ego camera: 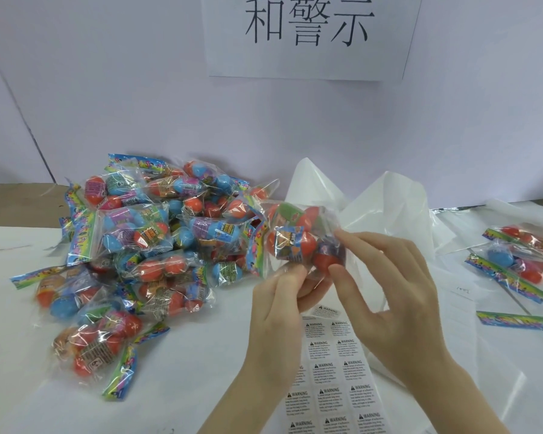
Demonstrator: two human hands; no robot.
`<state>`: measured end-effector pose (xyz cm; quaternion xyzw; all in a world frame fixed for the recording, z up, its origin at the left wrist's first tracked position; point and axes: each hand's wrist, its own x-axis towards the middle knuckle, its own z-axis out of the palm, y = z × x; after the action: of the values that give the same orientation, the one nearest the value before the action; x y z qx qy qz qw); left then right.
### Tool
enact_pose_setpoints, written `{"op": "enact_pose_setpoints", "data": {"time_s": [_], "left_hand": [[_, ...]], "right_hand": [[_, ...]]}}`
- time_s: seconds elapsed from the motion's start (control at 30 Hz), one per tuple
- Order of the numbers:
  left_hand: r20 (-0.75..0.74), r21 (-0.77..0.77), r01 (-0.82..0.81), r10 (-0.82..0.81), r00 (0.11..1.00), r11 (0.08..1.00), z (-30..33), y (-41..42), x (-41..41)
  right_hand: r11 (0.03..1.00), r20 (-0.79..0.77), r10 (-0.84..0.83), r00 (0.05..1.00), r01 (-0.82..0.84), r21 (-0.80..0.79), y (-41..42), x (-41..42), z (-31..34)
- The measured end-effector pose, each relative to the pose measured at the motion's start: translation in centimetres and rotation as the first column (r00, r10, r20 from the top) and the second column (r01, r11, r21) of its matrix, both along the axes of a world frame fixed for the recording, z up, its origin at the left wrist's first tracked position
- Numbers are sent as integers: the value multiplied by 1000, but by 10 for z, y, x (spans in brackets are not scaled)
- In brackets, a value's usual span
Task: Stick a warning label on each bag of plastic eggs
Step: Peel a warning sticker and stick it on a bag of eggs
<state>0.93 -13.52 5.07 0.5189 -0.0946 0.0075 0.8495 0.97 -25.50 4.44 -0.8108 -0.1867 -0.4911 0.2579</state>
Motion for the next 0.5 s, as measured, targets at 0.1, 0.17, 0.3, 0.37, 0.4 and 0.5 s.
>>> {"op": "enact_pose_setpoints", "data": {"time_s": [0.1, 0.17, 0.3, 0.37, 0.4, 0.5], "left_hand": [[55, 76, -13, 9, 998, 997, 0, 2, 0], [62, 89, -48, 43, 997, 995, 0, 4, 0], [31, 104, -79, 76, 997, 991, 3, 7, 2], [3, 111, -61, 61, 998, 992, 6, 7, 3], [-11, 107, -45, 47, 999, 993, 8, 7, 2], [-63, 63, -13, 17, 998, 998, 10, 7, 2]], "right_hand": [[995, -111, 41, 993, -51, -87, -5, -2, 0], [992, -133, 65, 989, -78, -99, -8, -3, -1], [993, -48, 68, 997, -72, -98, -8, -2, 2], [993, -15, 53, 998, -55, -107, -9, -1, 2], [993, -5, 53, 999, -53, -107, -9, -1, 2], [991, 50, 42, 998, -35, -126, -6, -2, 0]]}}
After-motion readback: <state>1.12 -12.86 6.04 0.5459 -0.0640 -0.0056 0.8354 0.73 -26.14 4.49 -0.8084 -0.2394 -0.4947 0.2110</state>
